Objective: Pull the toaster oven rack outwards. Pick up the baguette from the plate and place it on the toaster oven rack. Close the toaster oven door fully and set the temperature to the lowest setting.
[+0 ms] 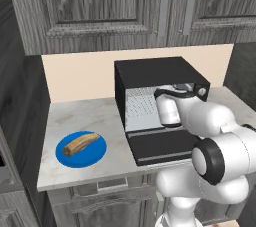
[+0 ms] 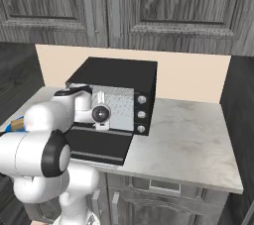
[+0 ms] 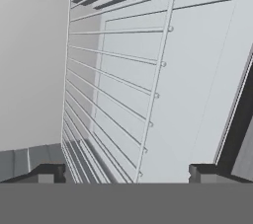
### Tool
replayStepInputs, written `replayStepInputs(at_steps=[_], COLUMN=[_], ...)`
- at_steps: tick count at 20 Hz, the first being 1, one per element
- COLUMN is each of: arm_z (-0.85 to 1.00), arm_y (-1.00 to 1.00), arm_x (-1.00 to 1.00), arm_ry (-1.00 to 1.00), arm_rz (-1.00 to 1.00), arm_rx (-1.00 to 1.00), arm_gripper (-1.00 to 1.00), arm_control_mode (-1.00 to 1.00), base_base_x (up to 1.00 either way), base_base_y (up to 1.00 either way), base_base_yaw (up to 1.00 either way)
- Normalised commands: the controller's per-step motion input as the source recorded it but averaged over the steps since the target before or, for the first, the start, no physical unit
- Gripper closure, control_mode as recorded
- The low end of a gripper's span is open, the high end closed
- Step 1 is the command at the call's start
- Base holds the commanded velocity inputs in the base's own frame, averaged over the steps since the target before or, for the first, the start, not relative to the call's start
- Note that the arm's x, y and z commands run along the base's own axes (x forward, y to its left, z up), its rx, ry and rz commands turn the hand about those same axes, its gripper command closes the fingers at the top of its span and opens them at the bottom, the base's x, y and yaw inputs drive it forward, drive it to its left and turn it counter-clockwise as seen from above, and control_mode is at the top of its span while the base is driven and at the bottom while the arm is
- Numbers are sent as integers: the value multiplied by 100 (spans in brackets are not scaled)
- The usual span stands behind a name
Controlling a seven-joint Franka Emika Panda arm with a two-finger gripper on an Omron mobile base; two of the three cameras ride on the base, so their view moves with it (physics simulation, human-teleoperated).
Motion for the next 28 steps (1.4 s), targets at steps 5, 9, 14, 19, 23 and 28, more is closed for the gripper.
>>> replayStepInputs(at_steps=[5, 9, 14, 19, 23, 28], arm_z=[-3, -4, -15, -20, -14, -16], arm_y=[0, 0, 0, 0, -2, -2], arm_x=[13, 6, 1, 0, 0, 0], arm_ry=[0, 0, 0, 0, 0, 2], arm_rz=[-3, -2, -2, 0, 0, 2], arm_rx=[0, 0, 0, 0, 0, 2], arm_gripper=[-100, -100, -100, -100, -100, -100], arm_control_mode=[-100, -100, -100, -100, -100, -100], base_base_x=[0, 0, 0, 0, 0, 0], base_base_y=[0, 0, 0, 0, 0, 0], base_base_yaw=[0, 0, 0, 0, 0, 0])
